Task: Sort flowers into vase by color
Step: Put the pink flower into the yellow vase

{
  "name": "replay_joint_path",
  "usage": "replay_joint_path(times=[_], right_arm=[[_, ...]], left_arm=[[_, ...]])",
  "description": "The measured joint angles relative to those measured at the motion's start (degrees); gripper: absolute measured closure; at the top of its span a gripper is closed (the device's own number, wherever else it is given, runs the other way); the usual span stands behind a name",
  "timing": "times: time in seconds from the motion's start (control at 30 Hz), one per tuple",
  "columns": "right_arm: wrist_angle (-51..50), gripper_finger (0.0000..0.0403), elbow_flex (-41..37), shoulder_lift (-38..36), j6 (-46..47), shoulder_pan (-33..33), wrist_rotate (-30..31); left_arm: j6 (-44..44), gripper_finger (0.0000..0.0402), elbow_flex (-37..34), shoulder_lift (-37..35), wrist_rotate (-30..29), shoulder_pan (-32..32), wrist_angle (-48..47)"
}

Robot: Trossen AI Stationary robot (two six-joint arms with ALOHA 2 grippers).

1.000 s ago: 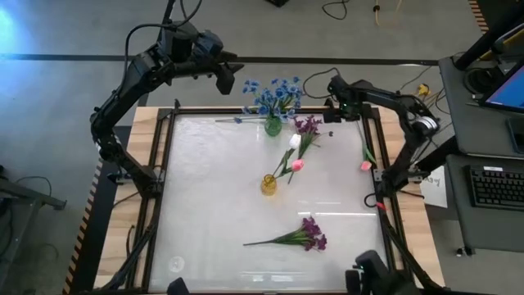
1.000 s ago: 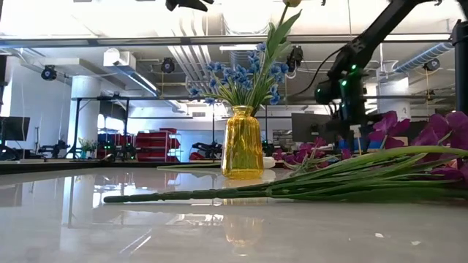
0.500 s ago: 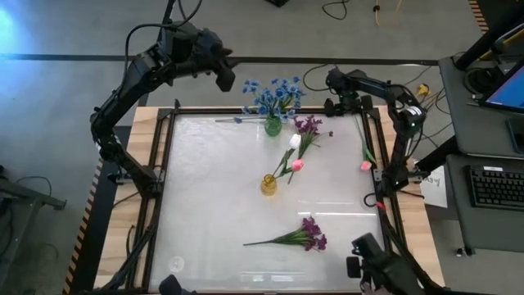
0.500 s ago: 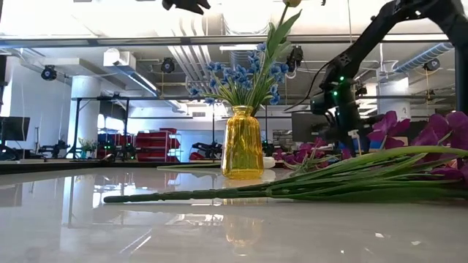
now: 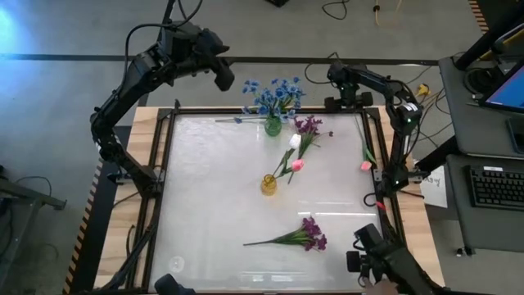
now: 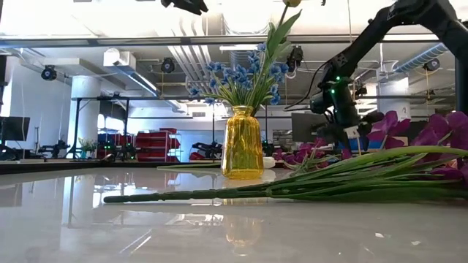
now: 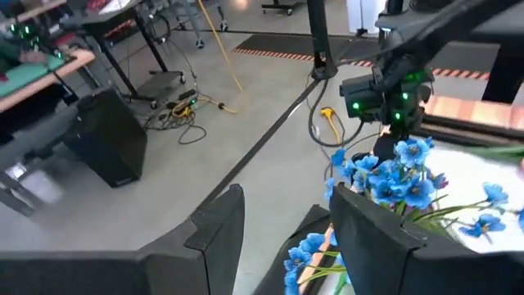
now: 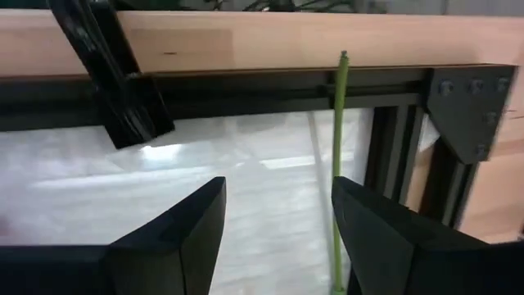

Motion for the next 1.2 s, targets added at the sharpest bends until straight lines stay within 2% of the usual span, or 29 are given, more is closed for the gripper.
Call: replay_joint_path(times=[0.13, 0.6, 0.83, 1.03, 1.2], right_arm=[[-3.67, 0.0188, 3.35, 2.97, -0.05, -0.63, -0.83], [-22.60, 0.0189, 17.67, 15.57, -1.56, -1.27, -1.58], [-22.52, 0.0193, 23.52, 19.22, -3.97, -3.10, -1.64], [-22.66, 0.0217, 23.82, 19.26, -6.49, -6.37, -1.96], [-22.20, 0.0237, 23.69, 19.56, -9.14, -6.35, -2.10]], left_arm=[[3.61, 0.0235, 0.00, 0.00, -0.04, 0.44, 0.05], [7.62, 0.0235, 0.00, 0.00, -0.05, 7.14, 0.26], [9.43, 0.0235, 0.00, -0.01, -0.05, 9.82, 0.26], [9.73, 0.0235, 0.00, -0.11, -0.04, 11.18, 0.26], [9.96, 0.0235, 0.00, -0.11, -0.04, 11.77, 0.26]])
